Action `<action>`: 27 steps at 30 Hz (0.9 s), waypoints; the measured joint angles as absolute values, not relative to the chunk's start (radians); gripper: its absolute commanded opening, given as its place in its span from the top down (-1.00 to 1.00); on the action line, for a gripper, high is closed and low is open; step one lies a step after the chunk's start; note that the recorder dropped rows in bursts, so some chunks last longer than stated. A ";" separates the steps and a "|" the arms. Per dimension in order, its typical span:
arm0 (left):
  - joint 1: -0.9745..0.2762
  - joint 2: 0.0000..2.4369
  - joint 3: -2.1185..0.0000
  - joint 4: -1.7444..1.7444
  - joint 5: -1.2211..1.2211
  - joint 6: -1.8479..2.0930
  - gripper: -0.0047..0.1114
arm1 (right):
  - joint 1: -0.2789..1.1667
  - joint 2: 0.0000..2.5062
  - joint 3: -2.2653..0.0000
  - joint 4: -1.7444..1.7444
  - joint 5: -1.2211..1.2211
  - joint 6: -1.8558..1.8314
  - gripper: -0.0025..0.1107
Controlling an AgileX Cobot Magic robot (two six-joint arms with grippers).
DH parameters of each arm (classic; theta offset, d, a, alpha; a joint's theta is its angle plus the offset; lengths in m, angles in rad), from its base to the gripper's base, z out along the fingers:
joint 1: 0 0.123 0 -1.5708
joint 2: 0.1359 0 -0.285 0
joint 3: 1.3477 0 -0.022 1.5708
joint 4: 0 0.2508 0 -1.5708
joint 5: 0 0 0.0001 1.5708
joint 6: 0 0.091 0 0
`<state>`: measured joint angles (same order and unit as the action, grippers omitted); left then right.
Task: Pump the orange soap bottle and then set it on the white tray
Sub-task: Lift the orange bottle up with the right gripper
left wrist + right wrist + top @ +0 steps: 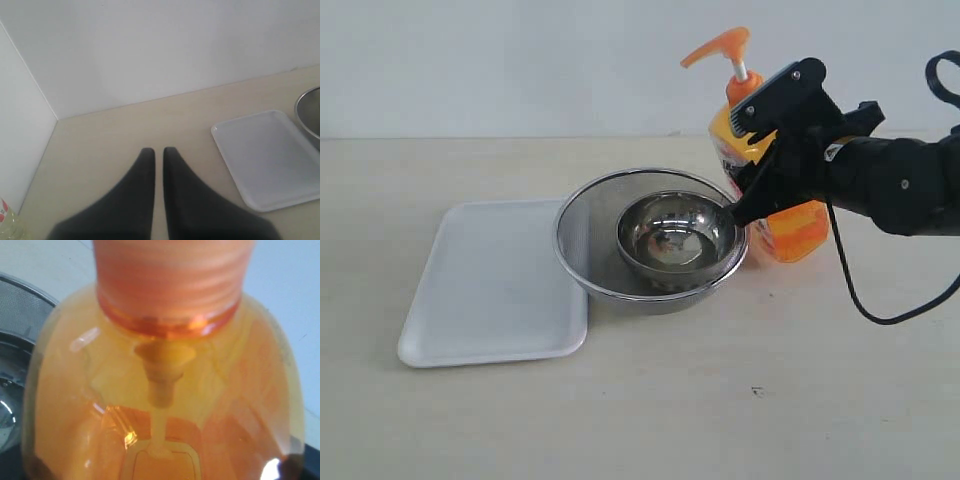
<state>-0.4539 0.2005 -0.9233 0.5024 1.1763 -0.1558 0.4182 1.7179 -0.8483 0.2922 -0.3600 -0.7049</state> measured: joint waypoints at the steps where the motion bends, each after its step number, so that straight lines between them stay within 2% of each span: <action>1: -0.454 0.201 -0.923 0.502 1.176 -0.156 0.84 | 0.418 1.713 -0.848 0.292 -0.358 -0.707 0.96; 27: -0.454 0.201 -0.923 0.502 1.176 -0.156 0.84 | 0.418 1.568 -0.847 0.296 -0.336 -0.811 0.96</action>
<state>-0.4539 0.2005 -0.9233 0.5024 1.1763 -0.1558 0.4182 1.5684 -0.8470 0.2960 -0.3363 -0.8115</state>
